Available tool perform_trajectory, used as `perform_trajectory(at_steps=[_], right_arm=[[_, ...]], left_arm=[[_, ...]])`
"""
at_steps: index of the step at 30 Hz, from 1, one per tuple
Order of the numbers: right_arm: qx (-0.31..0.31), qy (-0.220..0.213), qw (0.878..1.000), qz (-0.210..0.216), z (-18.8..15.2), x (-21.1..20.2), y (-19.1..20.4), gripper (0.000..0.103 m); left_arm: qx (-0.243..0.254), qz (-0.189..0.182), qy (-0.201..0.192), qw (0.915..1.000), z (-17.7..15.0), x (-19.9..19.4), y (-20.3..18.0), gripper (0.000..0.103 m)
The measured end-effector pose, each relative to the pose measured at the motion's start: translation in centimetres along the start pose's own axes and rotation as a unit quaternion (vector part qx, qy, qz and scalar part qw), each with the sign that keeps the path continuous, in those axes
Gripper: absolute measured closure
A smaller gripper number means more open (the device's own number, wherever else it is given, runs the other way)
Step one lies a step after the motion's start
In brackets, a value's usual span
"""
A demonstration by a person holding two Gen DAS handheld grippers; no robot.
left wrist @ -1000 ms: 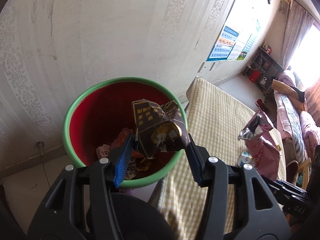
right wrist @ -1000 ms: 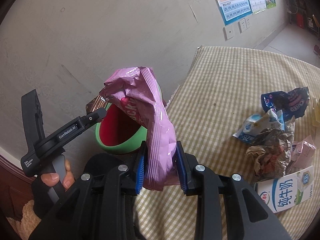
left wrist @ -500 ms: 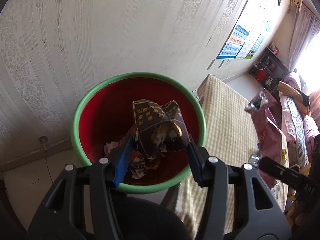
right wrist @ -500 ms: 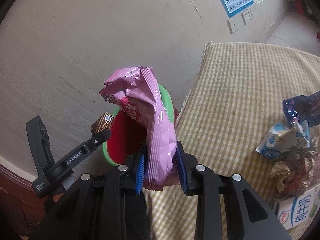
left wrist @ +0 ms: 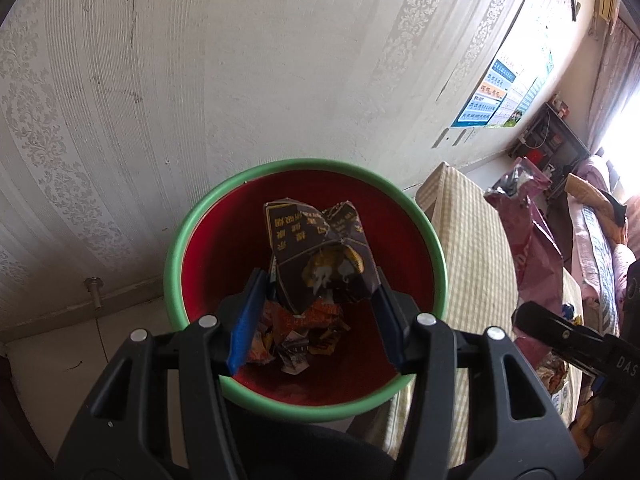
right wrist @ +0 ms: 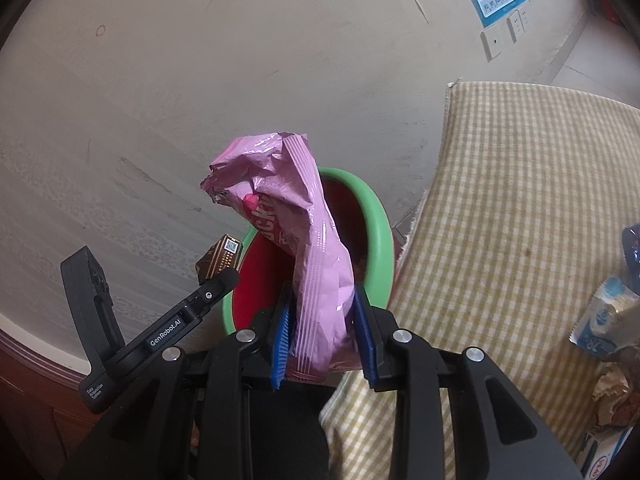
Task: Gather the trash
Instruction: 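Carry both held wrappers over the bin, then open both grippers to drop the pink bag and brown wrapper into the bin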
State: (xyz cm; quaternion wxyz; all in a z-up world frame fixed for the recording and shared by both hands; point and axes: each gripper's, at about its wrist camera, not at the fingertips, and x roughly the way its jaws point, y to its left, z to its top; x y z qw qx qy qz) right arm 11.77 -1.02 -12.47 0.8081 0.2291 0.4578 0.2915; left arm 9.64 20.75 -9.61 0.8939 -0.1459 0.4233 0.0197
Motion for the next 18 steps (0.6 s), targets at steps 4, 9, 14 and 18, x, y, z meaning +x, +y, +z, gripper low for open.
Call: perform_trajectory(at_steps=[4,9,14,18], right_arm=[[-0.002,0.003,1.000,0.000,0.7,1.0,0.6,0.074],[0.000,0.010,1.000,-0.002,1.2,2.2,1.0,0.073],[0.007,0.022,1.000,-0.008,1.5,3.9,1.0,0.073],[0.012,0.026,1.000,-0.009,1.7,4.8,1.1,0.066]], left_arm=[[-0.018,-0.011,0.002,0.9998,0.3,0.4,0.8,0.053],[-0.023,-0.009,0.004,0.9997,0.4,0.8,1.4,0.053],[-0.025,-0.008,0.010,0.9996,0.5,1.2,1.8,0.053],[-0.026,-0.005,0.015,0.9995,0.6,1.5,2.0,0.053]])
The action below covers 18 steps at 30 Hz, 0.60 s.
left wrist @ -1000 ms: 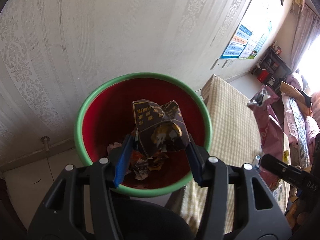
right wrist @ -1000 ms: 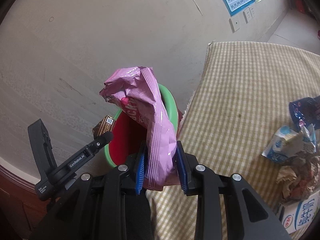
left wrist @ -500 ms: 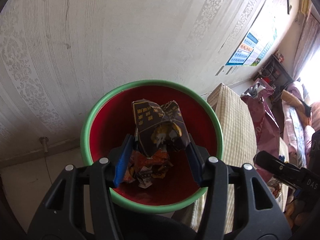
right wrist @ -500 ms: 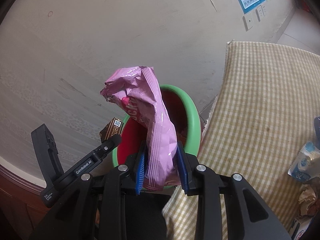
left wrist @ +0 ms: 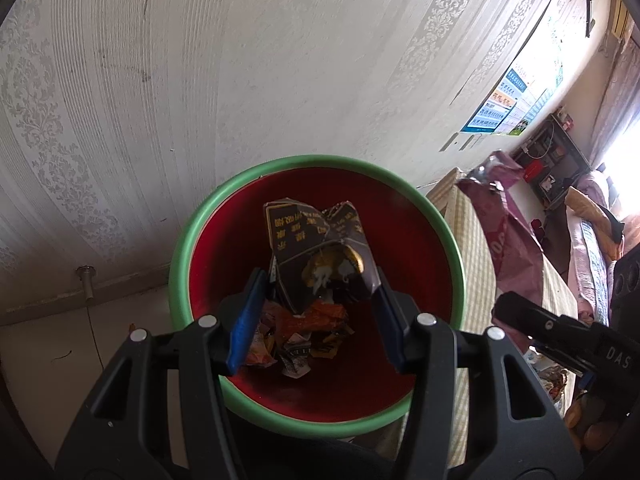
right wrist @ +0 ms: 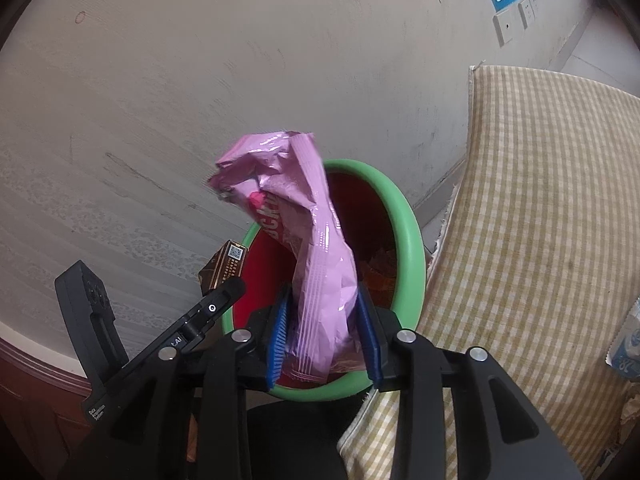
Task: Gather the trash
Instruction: 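Open both grippers to drop the pink bag and brown wrapper into the bin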
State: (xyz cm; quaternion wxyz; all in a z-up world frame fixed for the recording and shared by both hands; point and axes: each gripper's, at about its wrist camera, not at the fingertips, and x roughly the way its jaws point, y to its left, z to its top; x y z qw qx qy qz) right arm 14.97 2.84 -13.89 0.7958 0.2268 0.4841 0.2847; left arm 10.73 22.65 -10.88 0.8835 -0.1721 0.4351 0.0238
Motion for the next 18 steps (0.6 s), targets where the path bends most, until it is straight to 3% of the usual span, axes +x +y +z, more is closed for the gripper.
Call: perform_trajectory(at_steps=[2,4,10,18], right_arm=[[0.001,-0.001,1.000,0.004,0.5,0.5,0.2,0.050],[-0.002,-0.006,1.000,0.001,0.7,0.4,0.5,0.047],[-0.027,-0.027,0.999,-0.023,0.2,-1.7,0.7,0.045],[-0.045,-0.079,0.990,-0.105,-4.0,-10.2,-2.9,0.037]], left_arm=[[0.000,0.002,0.005,1.0000,0.1,0.3,0.1,0.045],[-0.003,0.003,0.003,1.0000,0.0,0.2,0.2,0.037],[-0.002,0.015,0.000,0.9999,-0.6,-0.5,0.0,0.036],[0.031,0.012,-0.005,0.9995,-2.1,-2.0,-2.9,0.035]])
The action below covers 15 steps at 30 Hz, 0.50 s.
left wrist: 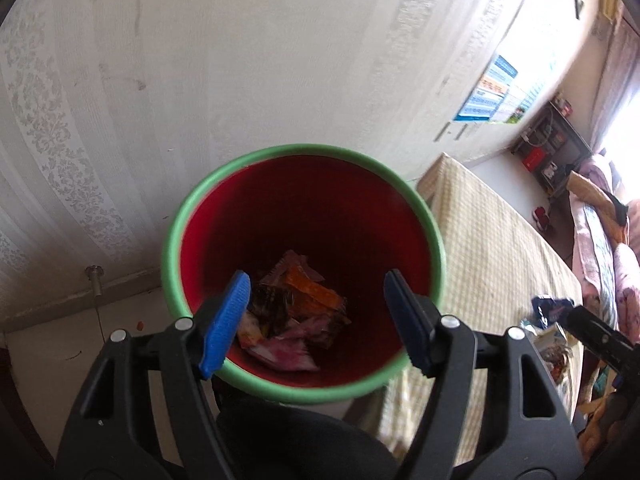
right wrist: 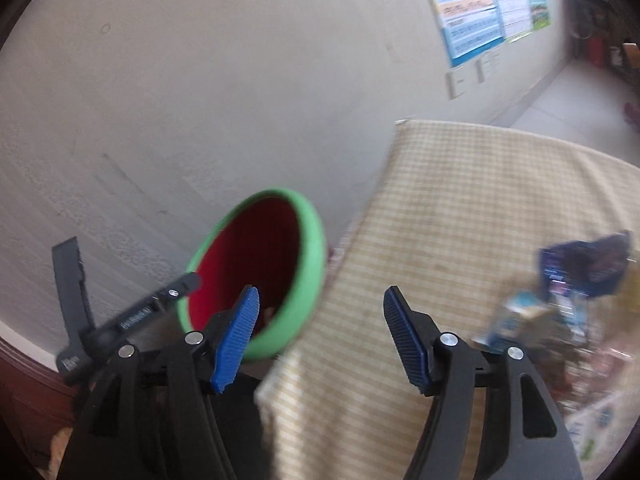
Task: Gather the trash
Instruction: 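Open both grippers to drop the pink bag and brown wrapper into the bin, then grasp the crumpled brown paper with the right gripper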
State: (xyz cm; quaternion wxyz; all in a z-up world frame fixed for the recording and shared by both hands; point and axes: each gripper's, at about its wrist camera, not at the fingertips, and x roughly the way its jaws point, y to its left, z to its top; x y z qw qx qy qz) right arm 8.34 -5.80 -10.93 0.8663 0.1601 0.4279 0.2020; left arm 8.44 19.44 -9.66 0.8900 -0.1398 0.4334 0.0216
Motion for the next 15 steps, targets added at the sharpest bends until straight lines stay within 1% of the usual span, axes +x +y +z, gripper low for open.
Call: perform_trajectory(at_steps=[4,5,6,9,11,14,15], right_arm=[[0.013,-0.024,0.996,-0.082,-1.9,-3.9,-4.8,0.036],[0.020,-0.023,0.994,-0.106,-2.4,-4.5,-6.2,0.036],[0.031,-0.016,0.992,-0.120,-2.9,-4.8,-7.6,0.036],[0.072,0.002,0.989,-0.126,-4.1,-5.2,-11.1,0.036],[0.071,0.009,0.990,-0.122,-4.7,-5.0,-11.7,0.036],[0.058,0.024,0.992,-0.106,-5.5,-3.5,-11.7,0.036],[0.050,0.032,0.992,-0.112,-5.8,-2.7,-11.7,0.038]], left_arm=[[0.030,-0.008,0.003,0.9995,-0.7,-0.3,-2.7,0.034],[0.037,-0.010,0.003,0.9993,-1.0,-0.3,-3.4,0.034],[0.044,-0.014,0.005,0.9989,-1.2,-0.4,-4.1,0.034],[0.059,-0.019,0.014,0.9980,-2.2,-0.4,-5.7,0.034],[0.069,-0.023,0.018,0.9972,-3.0,-0.6,-6.8,0.034],[0.090,-0.029,0.029,0.9951,-4.2,-0.8,-8.6,0.034],[0.099,-0.031,0.034,0.9941,-4.7,-0.7,-9.4,0.034]])
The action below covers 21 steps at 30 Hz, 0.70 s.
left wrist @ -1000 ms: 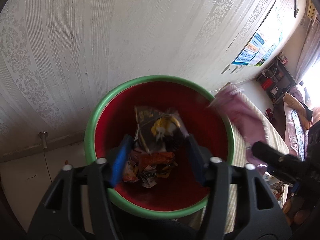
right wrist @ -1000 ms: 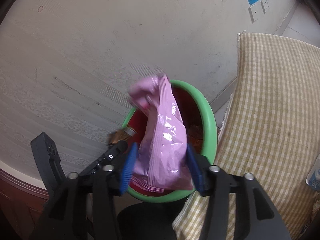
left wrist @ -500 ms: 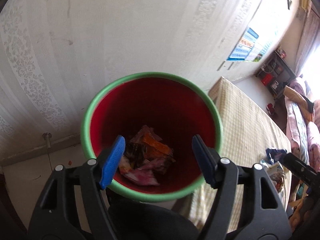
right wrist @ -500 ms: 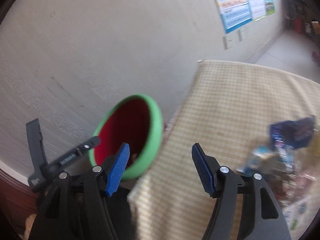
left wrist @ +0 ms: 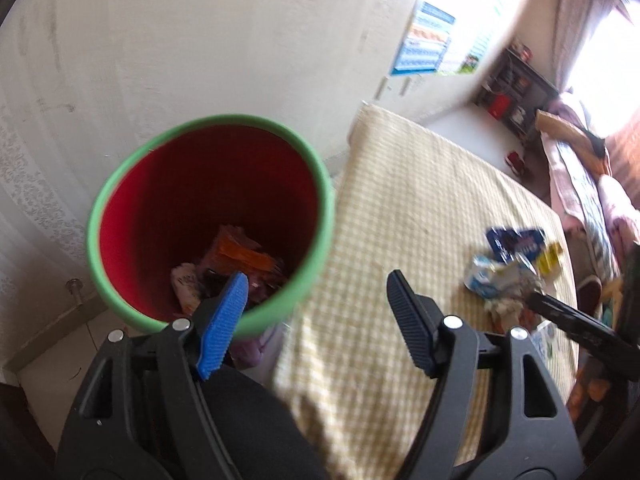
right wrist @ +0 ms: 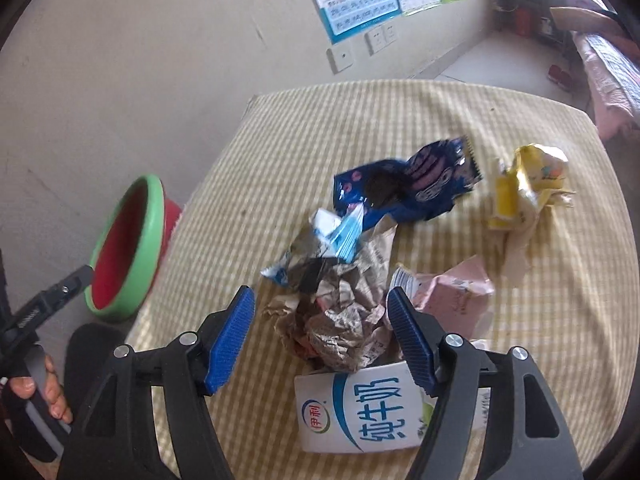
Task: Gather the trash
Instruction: 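Grasp the crumpled brown paper with the right gripper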
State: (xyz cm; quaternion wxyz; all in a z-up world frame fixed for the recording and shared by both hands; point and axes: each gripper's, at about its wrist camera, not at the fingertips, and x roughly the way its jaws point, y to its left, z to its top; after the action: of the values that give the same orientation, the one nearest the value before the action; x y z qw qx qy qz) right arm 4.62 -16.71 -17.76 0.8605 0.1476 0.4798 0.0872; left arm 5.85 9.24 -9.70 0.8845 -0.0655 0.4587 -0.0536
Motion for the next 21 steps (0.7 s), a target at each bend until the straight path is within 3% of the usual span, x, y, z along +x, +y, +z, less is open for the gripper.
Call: perform_trajectory(at_steps=[1,3,4,5,8,12,21], right_arm=[[-0.009,0.006,1.000,-0.004,-0.3,0.7,0.0,0.046],[-0.025,0.003,1.000,-0.016,-0.7,1.3,0.0,0.052],[-0.032,-0.001,0.999,-0.018,-0.8,1.2,0.1,0.066],[-0.034,-0.003,0.999,-0.013,-0.9,0.9,0.1,0.071],[-0.004,-0.018,0.999,0.033,-1.0,-1.1,-0.9,0.072],[0.004,-0.065,0.996,0.056,-1.6,-4.7,-1.3,0.072],[0.057,-0.148,0.987,0.012,-2.1,-9.1,-5.7,0.071]], left_arm=[[0.008,-0.002,0.004,1.0000,-0.3,0.1,-0.7,0.034],[0.021,-0.006,0.011,0.9997,-0.7,0.3,-2.0,0.034],[0.030,-0.010,0.014,0.9994,-0.9,0.4,-2.8,0.034],[0.038,-0.014,0.017,0.9990,-1.1,0.5,-3.6,0.034],[0.061,-0.030,0.019,0.9975,-1.2,0.9,-5.9,0.034],[0.090,-0.055,0.023,0.9941,-1.0,1.9,-9.0,0.034],[0.120,-0.100,0.061,0.9858,0.0,5.7,-15.4,0.033]])
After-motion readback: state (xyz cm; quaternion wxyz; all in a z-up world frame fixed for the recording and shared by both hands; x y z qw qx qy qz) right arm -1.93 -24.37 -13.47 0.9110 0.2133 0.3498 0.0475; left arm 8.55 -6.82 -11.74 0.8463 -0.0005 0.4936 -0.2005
